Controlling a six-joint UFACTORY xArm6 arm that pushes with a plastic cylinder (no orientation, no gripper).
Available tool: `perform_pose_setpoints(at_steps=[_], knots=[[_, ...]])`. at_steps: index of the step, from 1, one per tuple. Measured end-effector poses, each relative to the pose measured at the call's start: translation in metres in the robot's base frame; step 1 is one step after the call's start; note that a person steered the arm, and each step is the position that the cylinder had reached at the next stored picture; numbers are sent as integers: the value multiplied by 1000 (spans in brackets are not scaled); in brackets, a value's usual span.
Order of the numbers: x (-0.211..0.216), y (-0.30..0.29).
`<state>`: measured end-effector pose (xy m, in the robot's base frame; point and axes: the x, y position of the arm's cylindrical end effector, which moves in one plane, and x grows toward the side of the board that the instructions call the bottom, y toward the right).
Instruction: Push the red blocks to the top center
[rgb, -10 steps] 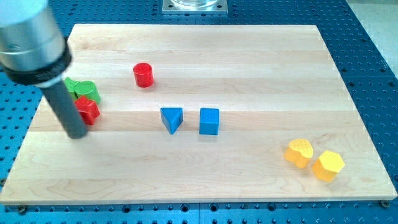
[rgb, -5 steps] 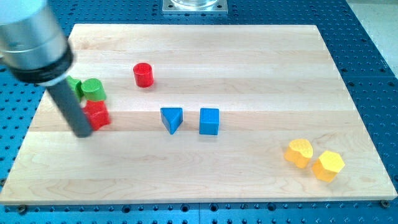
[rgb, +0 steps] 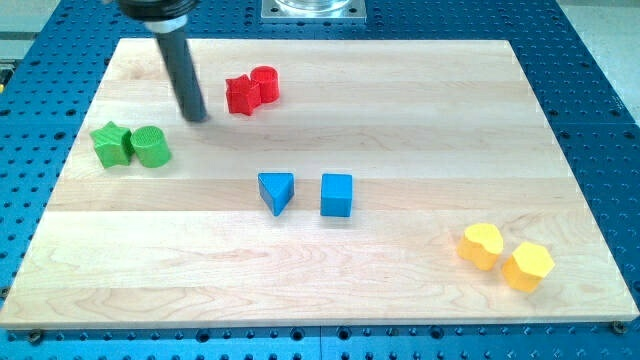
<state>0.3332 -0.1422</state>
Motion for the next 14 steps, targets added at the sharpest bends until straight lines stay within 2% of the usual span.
perform_pose_setpoints(at_steps=[1, 2, 3, 5, 6, 7, 9, 10, 11, 14], knots=[[-30, 56], [-7, 26], [28, 24], [-28, 100], [-33, 112], [-17, 101], [-65, 122], [-52, 91], [-12, 71], [19, 60]])
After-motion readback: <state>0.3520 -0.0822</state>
